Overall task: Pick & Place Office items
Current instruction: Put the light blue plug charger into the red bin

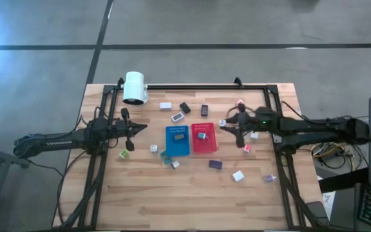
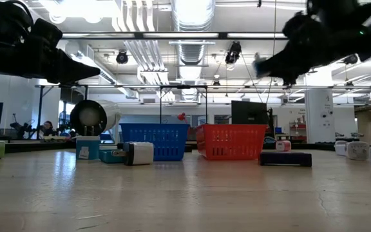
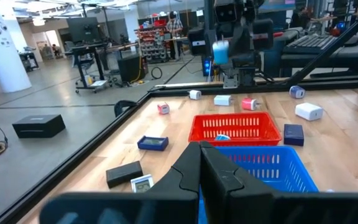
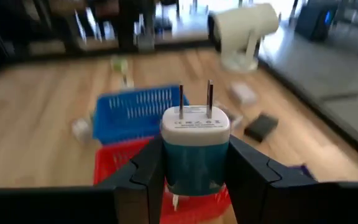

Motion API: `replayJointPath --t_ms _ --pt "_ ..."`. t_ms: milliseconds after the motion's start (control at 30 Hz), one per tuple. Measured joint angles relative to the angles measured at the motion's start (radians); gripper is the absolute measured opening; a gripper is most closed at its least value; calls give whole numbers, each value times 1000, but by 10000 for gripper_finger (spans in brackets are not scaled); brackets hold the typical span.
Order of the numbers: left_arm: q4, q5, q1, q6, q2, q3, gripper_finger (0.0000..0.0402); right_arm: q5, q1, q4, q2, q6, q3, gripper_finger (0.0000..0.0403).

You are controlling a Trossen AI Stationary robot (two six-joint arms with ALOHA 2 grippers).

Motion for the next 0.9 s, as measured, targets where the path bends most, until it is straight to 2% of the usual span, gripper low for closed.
replayJointPath --t_ms 133,267,433,900 --pt "0 -1 0 -11 0 0 5 84 62 -116 146 -46 140 124" --pt "0 -1 0 -11 0 0 5 85 92 -225 279 -72 289 122" --pt "-1 -1 0 -10 0 0 5 106 97 -500 436 -73 478 126" --pt "-5 -2 0 16 0 0 5 122 121 -967 804 -157 872 128"
